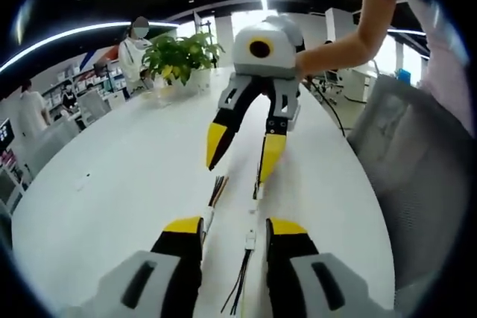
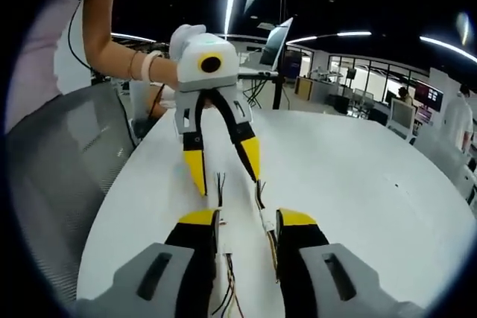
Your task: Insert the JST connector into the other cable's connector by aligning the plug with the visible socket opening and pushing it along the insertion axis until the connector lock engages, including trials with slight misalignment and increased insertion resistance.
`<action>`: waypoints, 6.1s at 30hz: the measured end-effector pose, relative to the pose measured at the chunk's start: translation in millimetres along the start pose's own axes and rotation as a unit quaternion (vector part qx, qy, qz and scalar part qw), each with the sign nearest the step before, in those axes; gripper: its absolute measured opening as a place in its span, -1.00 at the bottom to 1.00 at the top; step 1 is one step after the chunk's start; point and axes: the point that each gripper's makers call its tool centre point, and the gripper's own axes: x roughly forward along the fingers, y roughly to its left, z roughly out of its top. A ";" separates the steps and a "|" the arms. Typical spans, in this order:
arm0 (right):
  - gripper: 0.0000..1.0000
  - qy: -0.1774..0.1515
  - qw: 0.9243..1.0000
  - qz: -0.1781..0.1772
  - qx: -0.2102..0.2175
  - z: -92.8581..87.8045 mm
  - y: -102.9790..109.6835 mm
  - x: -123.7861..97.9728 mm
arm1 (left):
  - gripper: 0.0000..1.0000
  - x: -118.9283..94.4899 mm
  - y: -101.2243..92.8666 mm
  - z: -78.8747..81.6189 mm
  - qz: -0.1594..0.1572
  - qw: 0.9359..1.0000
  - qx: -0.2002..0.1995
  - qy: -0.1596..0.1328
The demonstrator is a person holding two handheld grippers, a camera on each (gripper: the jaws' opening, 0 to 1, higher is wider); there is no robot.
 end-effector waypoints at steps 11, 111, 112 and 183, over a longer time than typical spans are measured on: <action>-0.52 0.003 1.000 -0.010 -0.003 -9.4 5.3 -0.8 | -0.53 8.9 -11.2 -7.3 -0.015 1.000 0.004 0.001; -0.92 0.042 0.998 0.037 0.026 -45.7 11.1 9.6 | -1.00 26.1 -11.8 -23.6 -0.036 0.999 0.000 -0.007; -0.92 0.043 0.998 0.041 0.024 -44.8 11.6 10.1 | -1.00 25.5 -11.5 -22.8 -0.036 0.999 0.001 -0.007; -0.93 0.065 0.995 0.081 -0.009 -41.5 15.5 33.0 | -1.00 31.3 -13.3 -17.3 -0.073 0.995 0.062 0.031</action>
